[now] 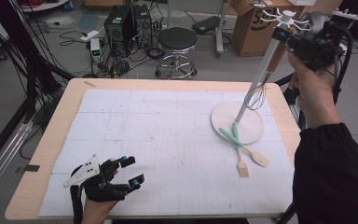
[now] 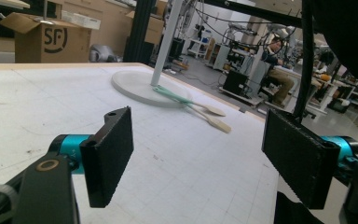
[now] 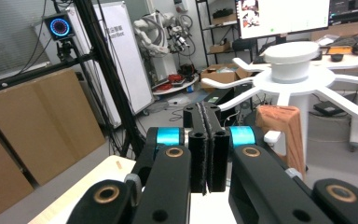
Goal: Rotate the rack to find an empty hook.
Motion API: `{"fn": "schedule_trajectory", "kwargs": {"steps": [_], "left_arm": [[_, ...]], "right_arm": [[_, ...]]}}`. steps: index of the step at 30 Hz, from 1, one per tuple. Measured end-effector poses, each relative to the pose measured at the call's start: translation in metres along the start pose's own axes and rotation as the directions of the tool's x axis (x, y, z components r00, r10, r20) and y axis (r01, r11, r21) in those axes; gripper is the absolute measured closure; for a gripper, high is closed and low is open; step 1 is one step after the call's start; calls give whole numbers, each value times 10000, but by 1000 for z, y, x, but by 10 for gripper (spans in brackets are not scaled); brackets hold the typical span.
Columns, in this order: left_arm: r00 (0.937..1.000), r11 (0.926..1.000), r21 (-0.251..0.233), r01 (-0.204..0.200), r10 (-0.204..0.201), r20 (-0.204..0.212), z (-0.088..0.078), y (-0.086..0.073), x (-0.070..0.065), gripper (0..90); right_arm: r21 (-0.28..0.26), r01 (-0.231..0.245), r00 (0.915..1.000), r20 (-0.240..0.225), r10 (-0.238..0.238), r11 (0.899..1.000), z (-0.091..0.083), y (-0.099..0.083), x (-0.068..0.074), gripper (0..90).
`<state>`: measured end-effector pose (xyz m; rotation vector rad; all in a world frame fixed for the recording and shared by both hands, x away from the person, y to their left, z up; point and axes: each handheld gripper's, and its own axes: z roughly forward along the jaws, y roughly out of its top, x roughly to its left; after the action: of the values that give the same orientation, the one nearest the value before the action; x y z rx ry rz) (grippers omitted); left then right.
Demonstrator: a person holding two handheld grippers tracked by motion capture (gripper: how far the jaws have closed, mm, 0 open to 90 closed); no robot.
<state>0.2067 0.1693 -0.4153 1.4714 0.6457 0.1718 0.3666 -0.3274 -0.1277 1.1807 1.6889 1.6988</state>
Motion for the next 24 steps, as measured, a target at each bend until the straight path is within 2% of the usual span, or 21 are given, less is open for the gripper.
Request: {"fn": "schedule_trajectory", "kwargs": {"steps": [8, 17, 21, 24], "left_arm": [[10000, 10000, -65, 15, -15, -94, -4, 0, 2, 254], [10000, 10000, -14, 24, -24, -76, -1, 0, 0, 254], [10000, 10000, 44, -13, 13, -48, 2, 0, -1, 254], [10000, 10000, 70, -5, 6, -23, 3, 0, -2, 254]], "right_arm": [[-43, -36, 9999, -100, 36, 10000, 2, -1, 3, 898], [-778, -395, 9991, -205, 381, 9962, -31, 3, -9, 898], [-1168, -491, 9987, 50, 500, 9919, -47, 7, -19, 898], [-1179, -602, 9977, 247, 635, 9912, -51, 7, -27, 898]]}}
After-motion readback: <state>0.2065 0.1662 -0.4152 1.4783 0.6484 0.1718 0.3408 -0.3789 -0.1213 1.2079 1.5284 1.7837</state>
